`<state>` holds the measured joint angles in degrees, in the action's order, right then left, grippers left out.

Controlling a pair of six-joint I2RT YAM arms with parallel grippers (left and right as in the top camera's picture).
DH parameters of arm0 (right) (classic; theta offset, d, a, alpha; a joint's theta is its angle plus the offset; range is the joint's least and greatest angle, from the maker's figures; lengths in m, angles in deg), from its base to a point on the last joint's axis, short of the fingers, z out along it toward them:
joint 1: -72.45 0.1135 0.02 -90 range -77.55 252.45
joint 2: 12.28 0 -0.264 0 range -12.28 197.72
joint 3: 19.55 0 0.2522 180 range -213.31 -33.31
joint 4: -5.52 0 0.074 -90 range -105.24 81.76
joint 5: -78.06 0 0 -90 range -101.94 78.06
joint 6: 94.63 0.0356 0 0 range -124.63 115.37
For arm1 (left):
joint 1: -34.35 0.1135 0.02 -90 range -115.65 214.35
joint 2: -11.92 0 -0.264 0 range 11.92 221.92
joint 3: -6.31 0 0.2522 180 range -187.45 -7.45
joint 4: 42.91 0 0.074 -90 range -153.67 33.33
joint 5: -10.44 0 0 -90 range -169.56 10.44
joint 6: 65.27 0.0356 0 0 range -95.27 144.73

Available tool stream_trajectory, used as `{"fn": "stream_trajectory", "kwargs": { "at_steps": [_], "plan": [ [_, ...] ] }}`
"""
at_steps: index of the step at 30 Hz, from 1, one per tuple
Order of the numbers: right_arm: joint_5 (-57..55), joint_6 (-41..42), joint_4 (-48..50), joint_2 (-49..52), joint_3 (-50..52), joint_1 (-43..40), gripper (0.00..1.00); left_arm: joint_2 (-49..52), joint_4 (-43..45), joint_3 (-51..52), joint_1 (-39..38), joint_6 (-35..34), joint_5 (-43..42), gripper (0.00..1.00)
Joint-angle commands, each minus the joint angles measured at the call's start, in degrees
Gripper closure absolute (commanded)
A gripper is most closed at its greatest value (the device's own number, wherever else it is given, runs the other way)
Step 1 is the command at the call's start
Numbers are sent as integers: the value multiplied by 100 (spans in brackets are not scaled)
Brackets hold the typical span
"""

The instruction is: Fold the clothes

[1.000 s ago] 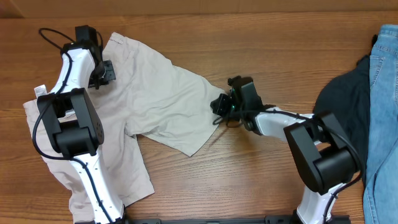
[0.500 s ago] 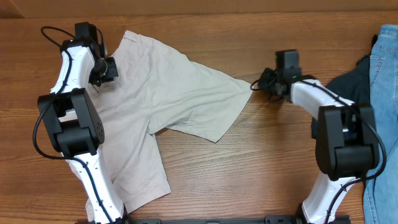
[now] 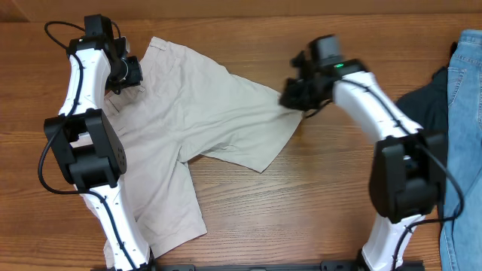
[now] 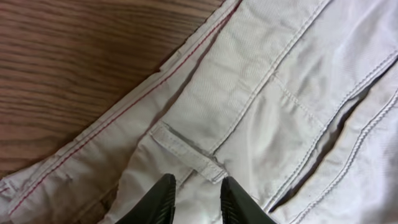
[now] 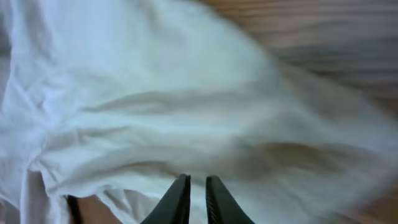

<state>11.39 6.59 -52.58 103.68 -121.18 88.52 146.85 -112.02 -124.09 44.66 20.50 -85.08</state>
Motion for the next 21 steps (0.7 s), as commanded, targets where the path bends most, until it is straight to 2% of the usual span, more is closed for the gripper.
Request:
{"fn": "stream_trajectory", "kwargs": {
  "at_steps": [1, 2, 6, 8, 11, 13, 16, 17, 18, 19, 20, 21],
  "plan": [
    [-157, -79, 605, 568, 177, 389, 87, 15, -59, -129, -28, 107, -98, 71],
    [-186, -26, 986, 929, 177, 476, 90, 15, -92, -129, -28, 109, -96, 71],
    [-411, -13, 1117, 1320, 177, 461, 90, 15, -87, -129, -28, 109, -96, 70],
    [-1300, -11, 1128, 1530, 177, 396, 87, 15, -85, -129, -28, 107, -98, 70],
    [-2232, -17, 1222, 1663, 166, 116, 88, 15, -98, -129, -28, 107, -101, 68],
    [-2334, -17, 1298, 1665, 96, -160, 89, 15, -98, -129, -37, 107, -164, 68],
    [-1926, -70, 1303, 1665, -205, -575, 90, 15, -98, -129, -72, 107, -199, 67],
    [-1532, -212, 1300, 1665, -328, -688, 87, 15, -98, -129, -101, 107, -199, 67],
    [-1202, -352, 1300, 1665, -417, -758, 77, 15, -98, -129, -129, 107, -199, 67],
    [-796, -560, 1222, 1648, -553, -820, 61, 15, -98, -129, -149, 107, -199, 67],
    [-505, -664, 1001, 1609, -726, -850, 54, 15, -98, -129, -181, 109, -199, 66],
    [-339, -678, 765, 1558, -876, -861, 53, 15, -98, -129, -214, 109, -197, 65]
  ]
}}
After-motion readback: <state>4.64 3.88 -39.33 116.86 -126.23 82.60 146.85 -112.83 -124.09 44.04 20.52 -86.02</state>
